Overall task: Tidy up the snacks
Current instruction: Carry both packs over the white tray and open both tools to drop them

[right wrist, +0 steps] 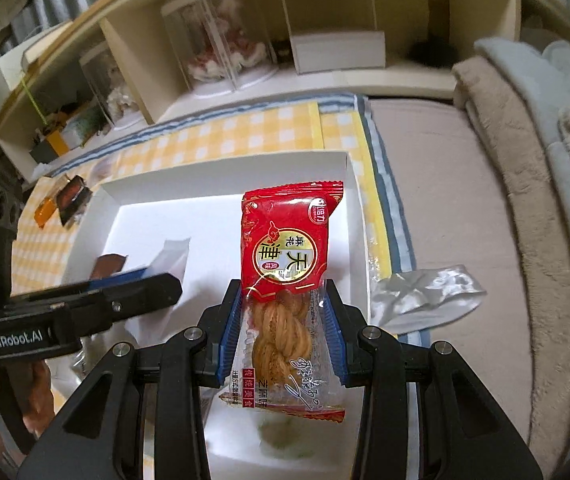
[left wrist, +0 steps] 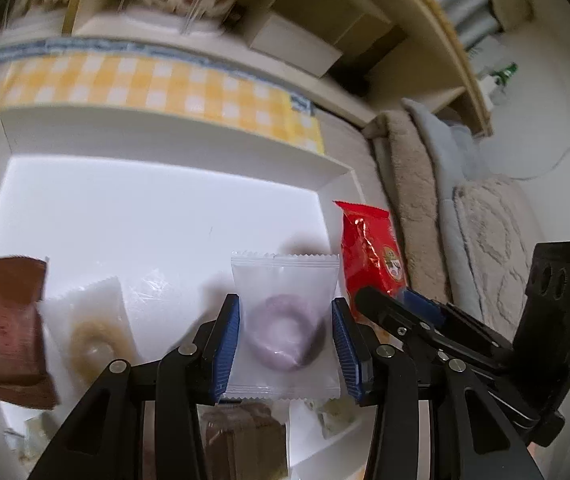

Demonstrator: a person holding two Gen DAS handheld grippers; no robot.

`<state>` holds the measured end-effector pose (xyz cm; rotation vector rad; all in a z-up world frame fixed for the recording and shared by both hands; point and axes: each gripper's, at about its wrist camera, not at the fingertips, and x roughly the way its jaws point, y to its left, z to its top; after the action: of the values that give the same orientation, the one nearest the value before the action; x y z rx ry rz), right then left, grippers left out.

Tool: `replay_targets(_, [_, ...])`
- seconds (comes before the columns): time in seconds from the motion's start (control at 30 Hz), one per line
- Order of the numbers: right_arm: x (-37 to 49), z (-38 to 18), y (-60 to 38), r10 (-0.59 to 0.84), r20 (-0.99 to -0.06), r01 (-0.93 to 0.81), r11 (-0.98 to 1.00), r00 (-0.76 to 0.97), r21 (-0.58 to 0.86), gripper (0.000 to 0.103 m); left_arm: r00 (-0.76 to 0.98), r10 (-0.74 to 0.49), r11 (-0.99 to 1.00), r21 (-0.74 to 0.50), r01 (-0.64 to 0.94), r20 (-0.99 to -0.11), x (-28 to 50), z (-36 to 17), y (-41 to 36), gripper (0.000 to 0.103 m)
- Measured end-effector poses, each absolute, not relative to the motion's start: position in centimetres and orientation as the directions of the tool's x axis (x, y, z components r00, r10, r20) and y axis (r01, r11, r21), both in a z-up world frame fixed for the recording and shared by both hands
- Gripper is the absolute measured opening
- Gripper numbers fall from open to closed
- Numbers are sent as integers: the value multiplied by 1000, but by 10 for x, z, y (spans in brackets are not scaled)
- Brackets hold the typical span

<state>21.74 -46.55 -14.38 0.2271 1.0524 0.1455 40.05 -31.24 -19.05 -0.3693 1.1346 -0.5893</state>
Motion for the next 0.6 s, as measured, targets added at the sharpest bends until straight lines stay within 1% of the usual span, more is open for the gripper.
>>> replay_targets(0.23, [239, -171, -473, 254, -849, -1, 958, 463, 287, 39, 263, -619, 785, -600, 157, -740, 423, -221, -325, 44])
replay_targets(0.27, [241, -174, -475, 263, -849, 1, 955, 459, 296, 42, 257, -624, 780, -610, 144, -738, 424, -225, -327, 44])
replay_targets(0.3, [242, -175, -477, 273, -847, 2, 951, 456, 308, 43, 250, -631, 774, -619, 134, -735, 426, -227, -328, 45])
replay_targets(0.37, [243, -175, -480, 283, -842, 4, 947, 460, 321, 43, 242, -639, 766, -631, 121, -730, 424, -230, -331, 45])
replay_targets(0.47, [239, -168, -481, 271, -840, -1, 952, 470, 307, 44, 243, -626, 778, -616, 127, -741, 424, -229, -335, 47])
replay_targets(0.5, [237, -167, -482, 262, -842, 1, 955, 472, 298, 44, 244, -620, 783, -607, 133, -746, 422, -227, -336, 50])
replay_targets(0.6, [232, -164, -487, 266, -843, 5, 953, 467, 303, 44, 251, -607, 794, -588, 152, -754, 418, -221, -338, 55])
